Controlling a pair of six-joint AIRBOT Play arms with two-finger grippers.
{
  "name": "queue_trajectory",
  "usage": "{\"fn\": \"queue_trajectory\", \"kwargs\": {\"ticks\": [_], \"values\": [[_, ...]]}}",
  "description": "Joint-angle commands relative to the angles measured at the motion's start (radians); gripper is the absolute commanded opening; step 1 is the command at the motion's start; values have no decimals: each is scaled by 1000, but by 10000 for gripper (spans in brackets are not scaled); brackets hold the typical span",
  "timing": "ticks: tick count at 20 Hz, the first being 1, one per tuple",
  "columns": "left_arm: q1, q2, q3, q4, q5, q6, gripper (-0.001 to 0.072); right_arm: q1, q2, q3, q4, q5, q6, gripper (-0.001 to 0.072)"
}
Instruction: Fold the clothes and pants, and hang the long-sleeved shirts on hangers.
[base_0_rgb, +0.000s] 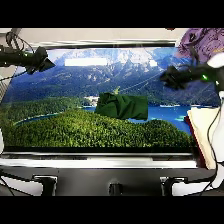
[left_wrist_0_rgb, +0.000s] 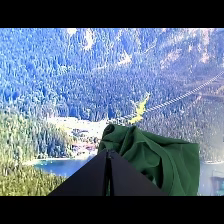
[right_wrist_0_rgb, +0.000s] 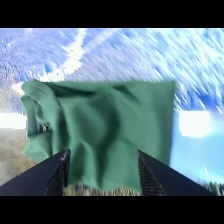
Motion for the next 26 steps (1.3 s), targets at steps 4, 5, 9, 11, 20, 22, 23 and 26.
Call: {"fn": "queue_trajectory", "kwargs": {"ticks": [4, 5, 9, 11, 20, 22, 23, 26], "values": [[0, 0, 0, 0, 2, 0, 14, -138, -84, -345, 237, -27, -209, 495], [0, 0, 0, 0, 3, 0, 14, -129, -104, -356, 239, -42, -222, 495], [0, 0, 0, 0, 3, 0, 14, -72, -187, -358, 285, -78, -258, 494], [0, 0, 0, 0, 2, 0, 14, -40, -218, -358, 298, -80, -267, 481], [-1, 0, 0, 0, 2, 0, 14, 46, -245, -358, 290, -147, -270, 352], [-1, 0, 0, 0, 3, 0, 14, 57, -245, -358, 279, -156, -271, 238], [-1, 0, 0, 0, 3, 0, 14, 63, -245, -357, 281, -155, -271, 160], [-1, 0, 0, 0, 3, 0, 14, 64, -235, -344, 323, -156, -259, 24]]}}
